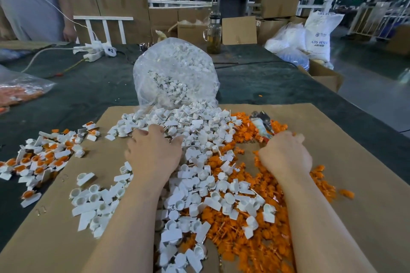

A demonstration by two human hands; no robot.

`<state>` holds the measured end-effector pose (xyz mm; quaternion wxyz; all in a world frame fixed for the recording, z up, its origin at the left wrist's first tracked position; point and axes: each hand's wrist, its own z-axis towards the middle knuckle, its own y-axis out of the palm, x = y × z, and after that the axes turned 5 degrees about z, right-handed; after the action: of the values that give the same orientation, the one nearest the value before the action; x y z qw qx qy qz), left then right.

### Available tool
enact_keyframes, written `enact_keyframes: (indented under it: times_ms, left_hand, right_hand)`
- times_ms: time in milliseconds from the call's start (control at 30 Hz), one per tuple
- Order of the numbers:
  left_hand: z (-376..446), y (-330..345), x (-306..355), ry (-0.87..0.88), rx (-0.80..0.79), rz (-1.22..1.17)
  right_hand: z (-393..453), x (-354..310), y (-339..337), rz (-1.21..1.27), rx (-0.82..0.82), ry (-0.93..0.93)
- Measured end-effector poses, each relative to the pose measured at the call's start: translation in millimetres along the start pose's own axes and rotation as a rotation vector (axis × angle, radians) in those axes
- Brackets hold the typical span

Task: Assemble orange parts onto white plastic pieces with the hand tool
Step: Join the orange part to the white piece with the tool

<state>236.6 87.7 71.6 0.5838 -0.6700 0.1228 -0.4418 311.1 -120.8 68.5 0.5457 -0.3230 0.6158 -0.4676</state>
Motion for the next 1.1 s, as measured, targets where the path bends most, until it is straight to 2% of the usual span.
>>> enact_keyframes:
  times_ms: [133, 200, 300, 467, 833, 933, 1100]
  left_hand:
    - [4.1, 0.4, -0.6, 0.049, -0.218, -0.151]
    - [4.1, 0.0, -0.3, 0.098, -0.252, -0.195]
    - [3.1, 0.4, -0.7, 0.124, -0.257, -0.245]
    - [4.4, 1.8, -2.0, 0.205, -0.260, -0.289]
    - [-0.3, -0.3, 3.8, 0.309, -0.217, -0.449]
    - [-3.3, -4.0, 6.1, 0.345, -0.226, -0.395]
    - [-5.3, -2.9, 11.4, 0.426, -0.330, -0.202]
  right_hand:
    - [2.6, -3.9, 3.6, 0.052, -0.101, -0.059]
    - [0.8, -9.8, 5.7, 0.115, -0.139, -0.146]
    - [-4.0, -17.6, 11.2, 0.129, -0.232, -0.288]
    - [-7.2, -24.6, 18.5, 0.245, -0.293, -0.434]
    - [-12.1, -28.6, 17.2, 0.484, -0.257, -0.545]
    - [-12.2, -27.8, 17.2, 0.529, -0.230, -0.536]
    - [-15.1, -30.9, 15.4, 0.576, -0.230, -0.589]
